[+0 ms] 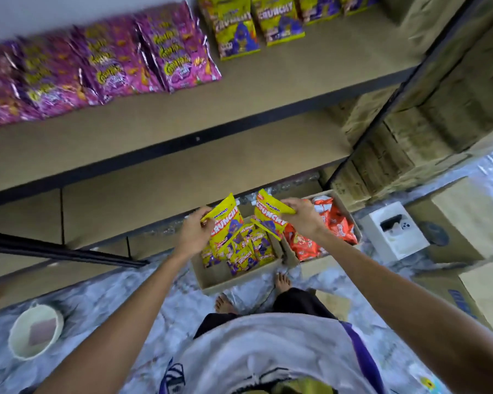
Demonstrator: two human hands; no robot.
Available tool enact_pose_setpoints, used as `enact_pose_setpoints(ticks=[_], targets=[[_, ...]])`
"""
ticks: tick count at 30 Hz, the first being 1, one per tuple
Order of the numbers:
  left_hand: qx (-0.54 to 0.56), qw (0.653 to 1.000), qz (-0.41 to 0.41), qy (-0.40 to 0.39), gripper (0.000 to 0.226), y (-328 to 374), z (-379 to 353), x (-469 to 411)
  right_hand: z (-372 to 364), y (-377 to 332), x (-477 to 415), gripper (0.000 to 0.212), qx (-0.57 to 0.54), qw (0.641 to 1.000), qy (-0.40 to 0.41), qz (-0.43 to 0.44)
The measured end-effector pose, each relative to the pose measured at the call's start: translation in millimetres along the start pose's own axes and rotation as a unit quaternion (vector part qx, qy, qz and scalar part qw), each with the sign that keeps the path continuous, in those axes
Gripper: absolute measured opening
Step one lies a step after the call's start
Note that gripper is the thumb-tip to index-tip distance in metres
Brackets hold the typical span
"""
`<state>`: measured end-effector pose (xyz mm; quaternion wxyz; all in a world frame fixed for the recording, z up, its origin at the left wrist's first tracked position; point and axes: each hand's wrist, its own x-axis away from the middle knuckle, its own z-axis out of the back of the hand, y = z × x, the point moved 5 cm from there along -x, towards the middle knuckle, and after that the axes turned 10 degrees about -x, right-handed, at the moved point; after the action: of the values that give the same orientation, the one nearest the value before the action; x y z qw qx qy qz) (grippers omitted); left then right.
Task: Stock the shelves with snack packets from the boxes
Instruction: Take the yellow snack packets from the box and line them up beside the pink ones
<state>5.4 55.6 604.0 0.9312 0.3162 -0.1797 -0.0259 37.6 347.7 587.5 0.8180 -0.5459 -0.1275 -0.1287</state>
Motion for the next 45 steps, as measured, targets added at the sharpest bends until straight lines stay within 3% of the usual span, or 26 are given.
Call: enact_pose_setpoints(ticks=[6,14,23,29,32,45], targets=[[0.050,0.998,-0.043,-0.021,0.012,41,48,-12,27,-50,-9,0.020,-0.016,0.998,0.032,0.044],[0.050,0.989,-0.137,0.007,0.005,100,124,-33,62,-131,-8,0.028,-0.202,0.971,0.095,0.084],[0.043,0.975,-0.216,0.015,0.008,174,171,-72,97,-185,-15,0.010,-0.306,0.937,0.133,0.100],[0.031,0.970,-0.240,0.037,0.003,225,182,-96,135,-201,-53,0.018,-0.339,0.925,0.130,0.110],[0.030,0.971,-0.234,0.035,0.011,246,182,-113,159,-208,-71,0.020,-0.360,0.915,0.137,0.118],[-0.054,0.965,-0.243,0.084,0.026,365,147,-241,300,-198,-157,0.008,-0.370,0.887,0.227,0.156]])
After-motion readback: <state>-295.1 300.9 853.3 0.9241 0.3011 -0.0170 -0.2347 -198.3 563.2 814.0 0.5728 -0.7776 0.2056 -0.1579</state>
